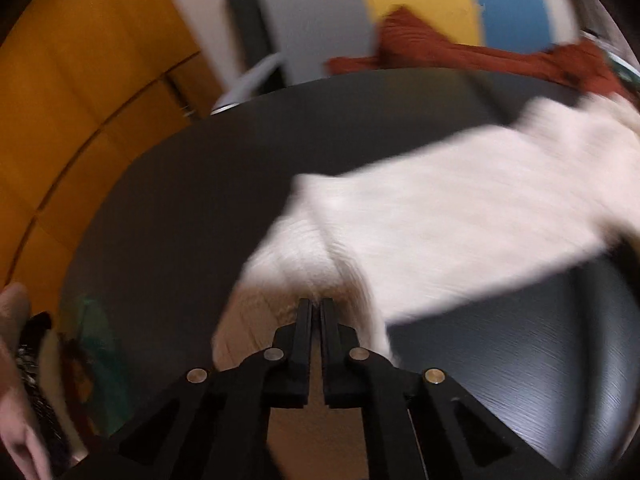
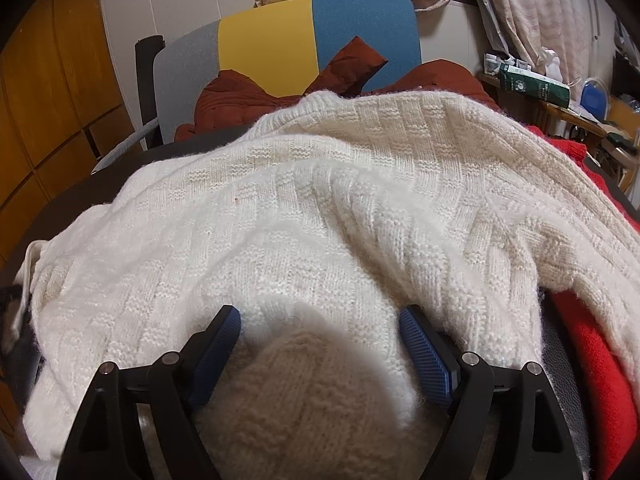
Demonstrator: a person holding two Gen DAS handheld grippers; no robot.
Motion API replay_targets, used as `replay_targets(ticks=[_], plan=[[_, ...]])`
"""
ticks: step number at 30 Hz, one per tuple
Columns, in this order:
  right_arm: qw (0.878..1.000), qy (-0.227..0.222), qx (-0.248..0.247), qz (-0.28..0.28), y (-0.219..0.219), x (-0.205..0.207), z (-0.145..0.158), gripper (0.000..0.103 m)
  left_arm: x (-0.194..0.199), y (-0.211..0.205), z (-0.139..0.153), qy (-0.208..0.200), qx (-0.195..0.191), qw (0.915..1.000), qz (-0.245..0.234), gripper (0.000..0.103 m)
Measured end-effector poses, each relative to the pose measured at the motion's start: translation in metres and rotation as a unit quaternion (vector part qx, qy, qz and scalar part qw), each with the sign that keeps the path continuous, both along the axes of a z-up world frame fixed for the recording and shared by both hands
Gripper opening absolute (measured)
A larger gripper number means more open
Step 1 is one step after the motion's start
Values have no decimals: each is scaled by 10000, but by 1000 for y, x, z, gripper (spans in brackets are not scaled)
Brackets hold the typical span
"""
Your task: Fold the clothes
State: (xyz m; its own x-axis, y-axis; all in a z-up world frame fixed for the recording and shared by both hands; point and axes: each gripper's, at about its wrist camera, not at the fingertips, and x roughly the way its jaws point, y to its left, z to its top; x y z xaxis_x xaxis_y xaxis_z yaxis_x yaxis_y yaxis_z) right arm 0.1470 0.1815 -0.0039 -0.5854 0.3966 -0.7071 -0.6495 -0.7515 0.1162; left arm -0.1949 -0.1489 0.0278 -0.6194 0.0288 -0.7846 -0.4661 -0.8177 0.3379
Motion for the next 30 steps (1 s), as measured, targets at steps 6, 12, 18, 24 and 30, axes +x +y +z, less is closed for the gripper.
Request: replay_targets(ticks=[6, 12, 18, 24, 30], plan=[[10000, -5, 3, 5, 0, -1, 0, 85, -64, -27, 14, 109, 337, 9941, 1023, 2], [10000, 77, -42, 42, 1, 0, 0, 87, 28, 15, 39, -939, 2310, 9667, -577, 21], [9998, 141, -114, 78, -1, 1, 2, 88, 138, 105, 11, -2394, 2443, 9103, -2330, 25], [9989, 291, -312, 210, 0, 3, 7, 93, 201, 159, -8, -1723, 1763, 9326, -2636, 30], [9993, 201, -160, 269, -9, 11, 14, 94, 198, 131, -7, -1874, 1995, 9254, -2622, 5]])
